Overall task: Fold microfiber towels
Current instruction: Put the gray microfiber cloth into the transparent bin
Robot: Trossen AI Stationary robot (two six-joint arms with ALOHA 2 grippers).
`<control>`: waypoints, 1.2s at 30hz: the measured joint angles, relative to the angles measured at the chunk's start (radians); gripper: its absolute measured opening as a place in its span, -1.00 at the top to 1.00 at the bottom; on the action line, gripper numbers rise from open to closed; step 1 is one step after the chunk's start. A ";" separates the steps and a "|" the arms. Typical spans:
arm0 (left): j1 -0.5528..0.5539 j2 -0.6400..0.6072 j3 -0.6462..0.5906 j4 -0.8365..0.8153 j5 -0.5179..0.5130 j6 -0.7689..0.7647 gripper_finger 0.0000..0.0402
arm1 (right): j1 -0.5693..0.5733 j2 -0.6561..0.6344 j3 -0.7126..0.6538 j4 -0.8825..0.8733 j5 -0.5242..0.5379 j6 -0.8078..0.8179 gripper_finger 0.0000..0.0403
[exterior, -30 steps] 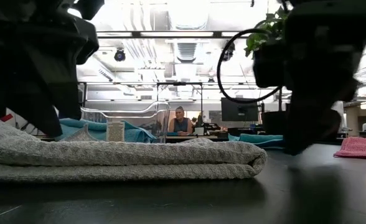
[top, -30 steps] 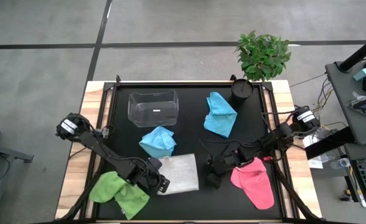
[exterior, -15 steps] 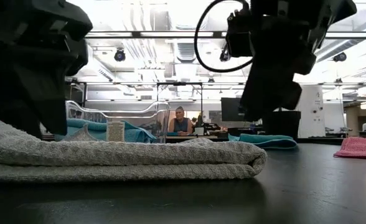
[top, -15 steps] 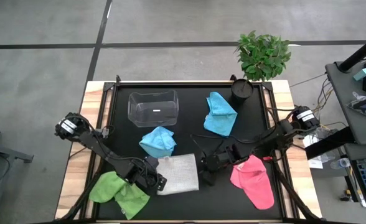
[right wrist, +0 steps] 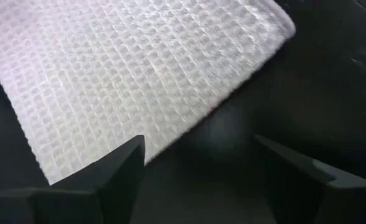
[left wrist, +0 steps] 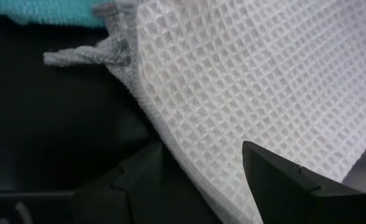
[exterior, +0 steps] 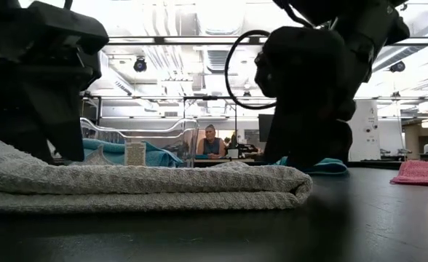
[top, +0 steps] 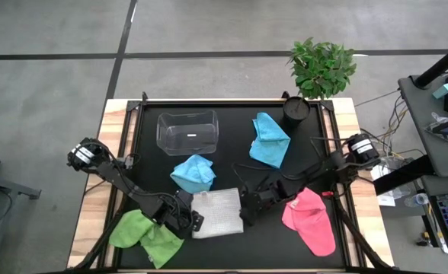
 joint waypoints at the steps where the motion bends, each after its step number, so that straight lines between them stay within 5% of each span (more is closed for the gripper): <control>1: 0.000 0.002 0.000 0.002 -0.011 -0.001 -0.02 | 0.000 0.008 0.003 0.003 0.000 0.000 -0.38; 14: -0.005 0.096 0.001 0.142 -0.074 0.015 -0.01 | -0.002 0.094 0.012 0.221 -0.001 -0.027 -0.34; 24: -0.007 0.128 0.008 0.232 -0.106 0.078 0.01 | -0.002 0.130 0.024 0.290 -0.002 -0.063 -0.10; 36: -0.006 0.150 0.011 0.259 -0.125 0.154 0.71 | -0.002 0.143 0.025 0.341 -0.001 -0.113 0.57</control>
